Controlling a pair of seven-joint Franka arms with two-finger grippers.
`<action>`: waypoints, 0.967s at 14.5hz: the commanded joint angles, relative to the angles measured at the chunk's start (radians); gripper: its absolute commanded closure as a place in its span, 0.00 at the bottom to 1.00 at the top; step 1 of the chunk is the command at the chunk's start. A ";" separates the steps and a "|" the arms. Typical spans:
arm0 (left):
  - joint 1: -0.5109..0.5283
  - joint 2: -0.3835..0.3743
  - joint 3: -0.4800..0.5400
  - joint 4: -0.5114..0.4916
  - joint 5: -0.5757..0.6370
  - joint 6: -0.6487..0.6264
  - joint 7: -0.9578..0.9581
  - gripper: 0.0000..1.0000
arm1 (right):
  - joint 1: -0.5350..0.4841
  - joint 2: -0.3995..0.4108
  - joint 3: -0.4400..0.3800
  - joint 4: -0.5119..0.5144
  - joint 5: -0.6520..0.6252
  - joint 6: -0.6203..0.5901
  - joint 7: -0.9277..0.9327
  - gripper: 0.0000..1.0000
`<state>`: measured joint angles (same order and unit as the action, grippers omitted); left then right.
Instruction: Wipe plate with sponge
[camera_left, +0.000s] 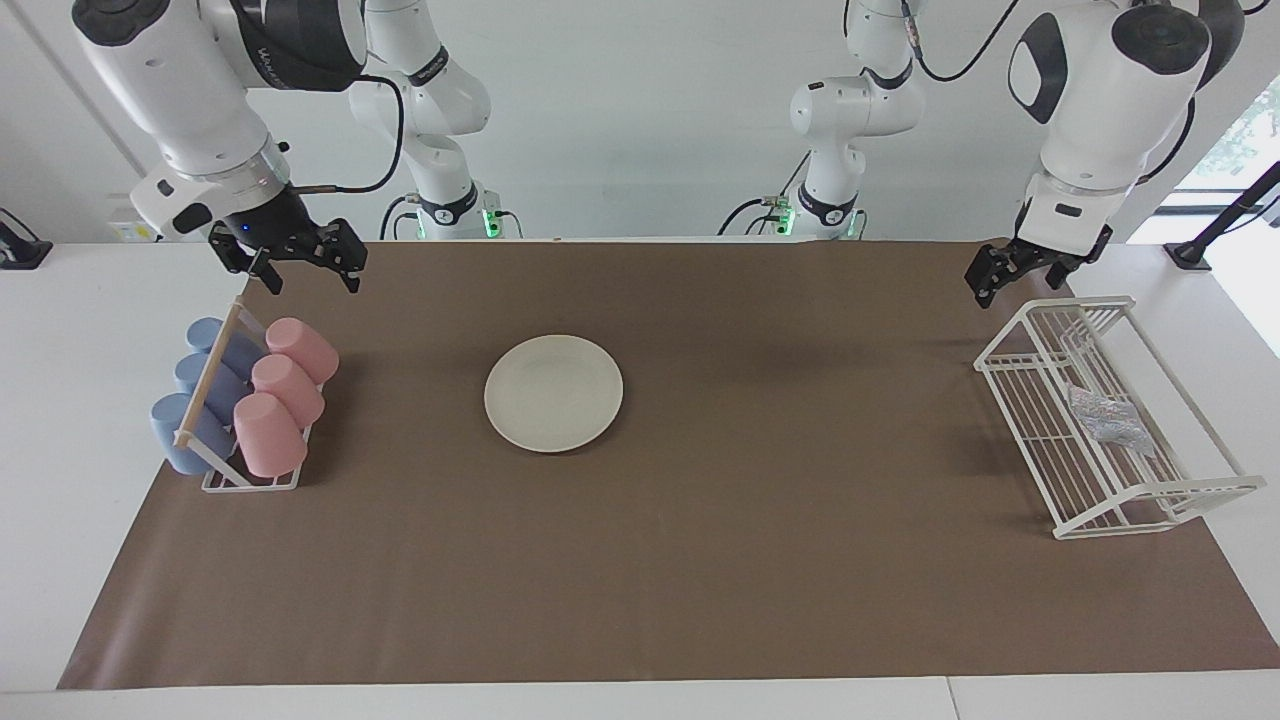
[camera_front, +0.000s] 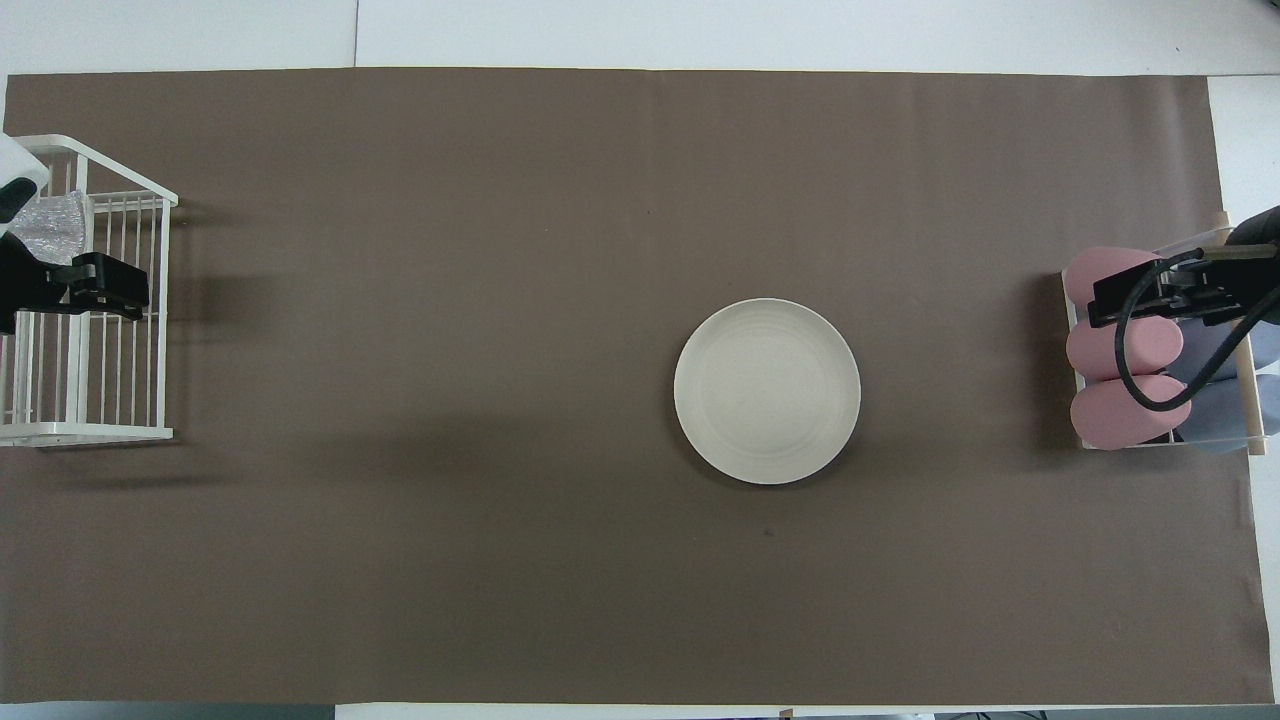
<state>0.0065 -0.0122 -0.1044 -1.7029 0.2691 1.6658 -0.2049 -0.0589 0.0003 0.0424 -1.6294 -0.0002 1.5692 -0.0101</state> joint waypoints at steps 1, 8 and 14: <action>-0.029 0.026 0.005 -0.050 0.169 0.084 -0.074 0.00 | -0.009 0.003 0.007 0.013 0.009 -0.009 -0.021 0.00; -0.026 0.219 0.006 -0.047 0.533 0.265 -0.318 0.00 | -0.007 0.003 0.007 0.013 0.009 -0.012 -0.019 0.00; -0.011 0.304 0.008 -0.066 0.779 0.305 -0.419 0.00 | -0.007 0.003 0.007 0.013 0.009 -0.012 -0.021 0.00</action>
<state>-0.0180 0.2868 -0.1003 -1.7529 1.0036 1.9429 -0.6019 -0.0589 0.0003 0.0429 -1.6294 -0.0002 1.5692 -0.0100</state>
